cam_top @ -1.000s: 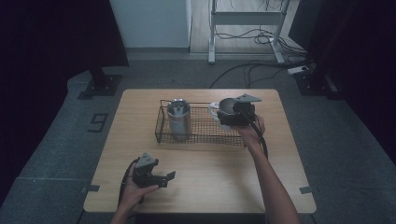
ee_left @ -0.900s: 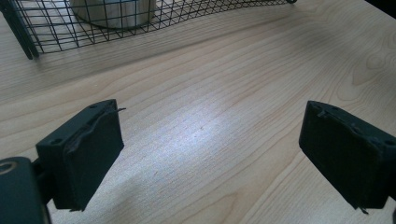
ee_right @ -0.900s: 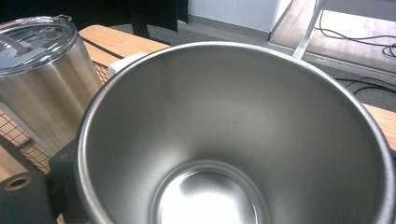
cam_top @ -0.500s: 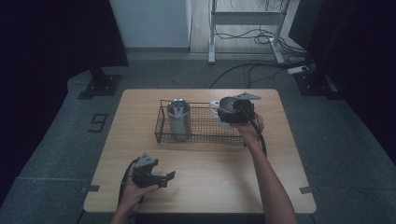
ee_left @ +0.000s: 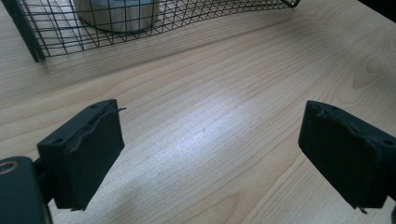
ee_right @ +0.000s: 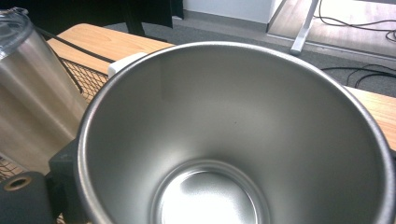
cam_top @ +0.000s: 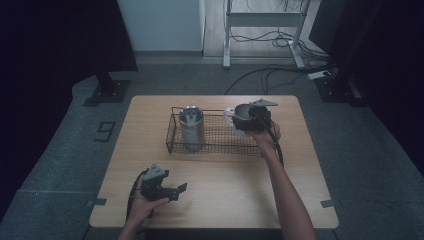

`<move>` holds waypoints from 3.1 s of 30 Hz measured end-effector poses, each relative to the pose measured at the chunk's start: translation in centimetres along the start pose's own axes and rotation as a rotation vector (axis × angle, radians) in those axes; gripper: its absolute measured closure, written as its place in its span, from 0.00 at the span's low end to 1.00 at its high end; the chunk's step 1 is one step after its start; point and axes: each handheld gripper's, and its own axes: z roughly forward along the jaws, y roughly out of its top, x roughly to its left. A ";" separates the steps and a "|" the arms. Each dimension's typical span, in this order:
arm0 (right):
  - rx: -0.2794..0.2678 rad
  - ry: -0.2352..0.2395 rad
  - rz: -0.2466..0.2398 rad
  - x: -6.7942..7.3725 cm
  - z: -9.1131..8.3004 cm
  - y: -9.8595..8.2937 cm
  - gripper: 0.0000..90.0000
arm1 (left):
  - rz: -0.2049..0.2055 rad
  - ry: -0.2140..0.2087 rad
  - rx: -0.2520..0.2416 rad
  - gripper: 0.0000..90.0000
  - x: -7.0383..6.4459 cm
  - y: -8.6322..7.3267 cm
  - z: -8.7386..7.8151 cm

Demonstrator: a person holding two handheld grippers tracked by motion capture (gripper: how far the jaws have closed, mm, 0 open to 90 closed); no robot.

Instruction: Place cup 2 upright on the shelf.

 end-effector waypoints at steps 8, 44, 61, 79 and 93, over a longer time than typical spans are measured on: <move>0.026 -0.005 -0.002 0.0 1.3 -0.5 0.08 | -0.004 0.001 0.014 0.07 0.2 -0.2 0.2; 0.130 -0.070 -0.005 -0.2 3.4 -2.3 0.08 | -0.006 0.001 0.018 0.07 0.3 -0.4 0.1; 0.174 -0.082 0.006 0.1 3.3 -3.0 0.08 | -0.001 -0.007 0.031 0.07 0.1 -0.5 0.4; 0.227 -0.090 -0.008 0.1 3.9 -3.5 0.08 | 0.003 -0.008 0.038 0.07 0.0 -0.5 0.6; 0.278 -0.087 -0.007 -0.1 3.7 -3.4 0.07 | 0.003 -0.010 0.040 0.07 0.0 -0.5 0.6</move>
